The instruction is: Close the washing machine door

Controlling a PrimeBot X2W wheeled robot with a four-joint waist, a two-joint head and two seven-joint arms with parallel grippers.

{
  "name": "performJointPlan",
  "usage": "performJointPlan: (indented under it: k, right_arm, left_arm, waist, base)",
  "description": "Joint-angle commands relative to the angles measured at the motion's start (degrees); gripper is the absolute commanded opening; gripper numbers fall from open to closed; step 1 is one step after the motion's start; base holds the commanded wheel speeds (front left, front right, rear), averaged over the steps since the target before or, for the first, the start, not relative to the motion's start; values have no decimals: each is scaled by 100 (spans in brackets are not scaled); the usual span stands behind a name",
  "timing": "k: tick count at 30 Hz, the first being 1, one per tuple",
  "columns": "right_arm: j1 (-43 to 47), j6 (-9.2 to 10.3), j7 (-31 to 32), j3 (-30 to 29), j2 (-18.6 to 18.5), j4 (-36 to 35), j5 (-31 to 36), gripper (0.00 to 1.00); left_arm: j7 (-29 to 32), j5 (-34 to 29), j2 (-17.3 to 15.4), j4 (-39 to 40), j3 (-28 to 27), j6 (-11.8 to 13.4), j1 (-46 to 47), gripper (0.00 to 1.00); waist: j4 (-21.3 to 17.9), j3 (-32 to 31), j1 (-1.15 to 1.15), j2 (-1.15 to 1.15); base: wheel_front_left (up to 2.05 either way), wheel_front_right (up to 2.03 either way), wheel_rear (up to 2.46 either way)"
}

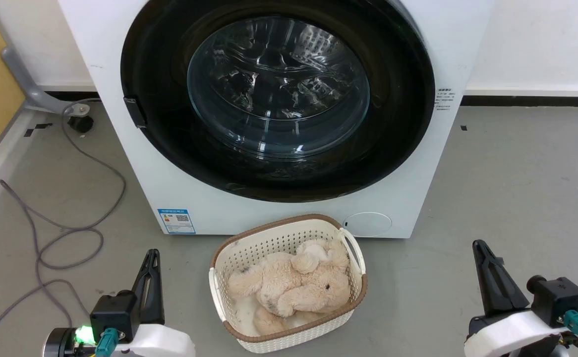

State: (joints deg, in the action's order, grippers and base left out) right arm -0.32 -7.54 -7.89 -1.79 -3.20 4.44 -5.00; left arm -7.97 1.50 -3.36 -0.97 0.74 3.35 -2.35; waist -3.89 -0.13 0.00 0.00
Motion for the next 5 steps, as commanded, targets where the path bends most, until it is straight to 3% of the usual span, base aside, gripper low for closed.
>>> performJointPlan:
  k: [1,5]
  right_arm:
    - [15,3,24,6,16,-53,51,0]
    - [16,3,72,17,17,-77,79,0]
  left_arm:
    - [36,-60,1,26,-23,-29,62,0]
    - [83,-65,4,31,-26,-48,73,0]
  waist:
    - [4,0,0,0]
    - [28,1,0,0]
  base:
    - [0,0,0]
    - [0,0,0]
